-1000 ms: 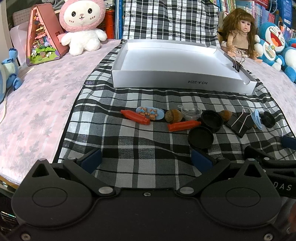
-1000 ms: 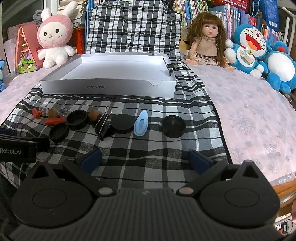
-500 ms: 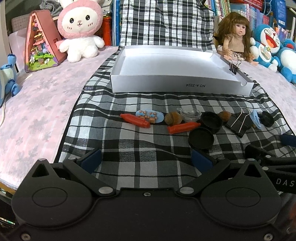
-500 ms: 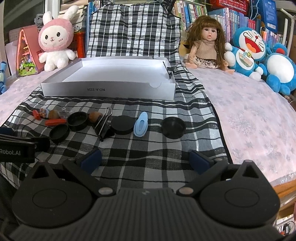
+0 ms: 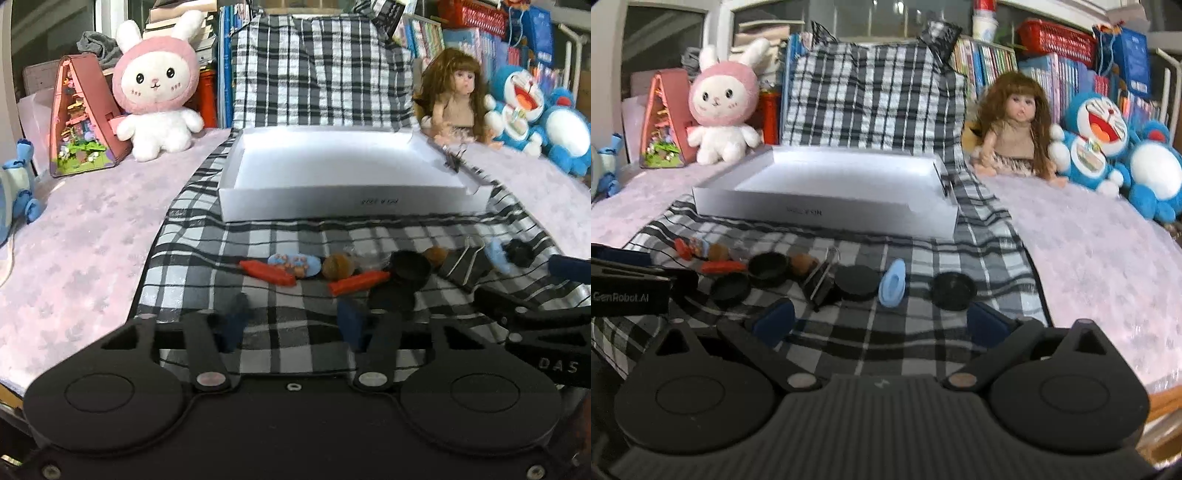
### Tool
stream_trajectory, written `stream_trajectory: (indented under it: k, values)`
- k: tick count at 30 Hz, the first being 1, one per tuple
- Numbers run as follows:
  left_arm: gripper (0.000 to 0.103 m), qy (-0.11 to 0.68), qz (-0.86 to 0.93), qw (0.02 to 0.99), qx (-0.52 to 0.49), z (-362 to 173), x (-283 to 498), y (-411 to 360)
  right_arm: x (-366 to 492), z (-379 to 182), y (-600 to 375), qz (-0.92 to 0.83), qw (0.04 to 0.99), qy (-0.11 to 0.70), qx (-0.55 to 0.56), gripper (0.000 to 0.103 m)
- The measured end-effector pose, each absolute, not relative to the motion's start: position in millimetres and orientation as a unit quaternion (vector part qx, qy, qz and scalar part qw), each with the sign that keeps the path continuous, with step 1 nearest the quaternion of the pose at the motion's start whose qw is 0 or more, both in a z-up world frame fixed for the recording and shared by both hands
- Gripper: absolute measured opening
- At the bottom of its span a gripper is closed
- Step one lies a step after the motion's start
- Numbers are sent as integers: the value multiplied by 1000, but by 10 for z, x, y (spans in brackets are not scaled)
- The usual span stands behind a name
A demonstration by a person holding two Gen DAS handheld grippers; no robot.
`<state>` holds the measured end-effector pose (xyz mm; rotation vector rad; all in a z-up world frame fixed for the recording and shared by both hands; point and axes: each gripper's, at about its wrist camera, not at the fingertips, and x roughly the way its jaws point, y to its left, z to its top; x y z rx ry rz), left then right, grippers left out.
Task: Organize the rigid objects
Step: 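Grasp a black round lid with the left tool while the right grasps the blue clip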
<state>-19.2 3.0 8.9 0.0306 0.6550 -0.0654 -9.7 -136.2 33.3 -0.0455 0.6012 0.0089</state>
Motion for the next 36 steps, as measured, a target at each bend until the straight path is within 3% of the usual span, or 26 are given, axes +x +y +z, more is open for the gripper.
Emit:
stream_trajectory:
  k: [5, 9, 13, 27, 29, 31, 36]
  values:
    - [32, 314, -90, 945, -22, 199, -266, 37, -76, 375, -1413, 12, 956, 291, -29, 84]
    - [30, 321, -136, 937, -20, 210, -292, -90, -54, 353, -1427, 16, 953, 303, -28, 56]
    - [30, 321, -132, 938, 2, 147, -273, -228, -12, 314, -1434, 16, 949, 314, -25, 38]
    - [32, 317, -119, 941, 11, 16, -141, -289, 234, 284, -1533, 29, 946, 322, -2, 38]
    - [32, 317, -123, 940, 9, 3, -132, -296, 266, 281, -1541, 34, 946, 322, -3, 35]
    - [32, 317, -128, 940, 7, -2, -134, -298, 274, 286, -1534, 41, 945, 323, -6, 23]
    - [31, 318, -137, 938, 6, -9, -138, -326, 193, 308, -1519, 71, 944, 323, -8, 22]
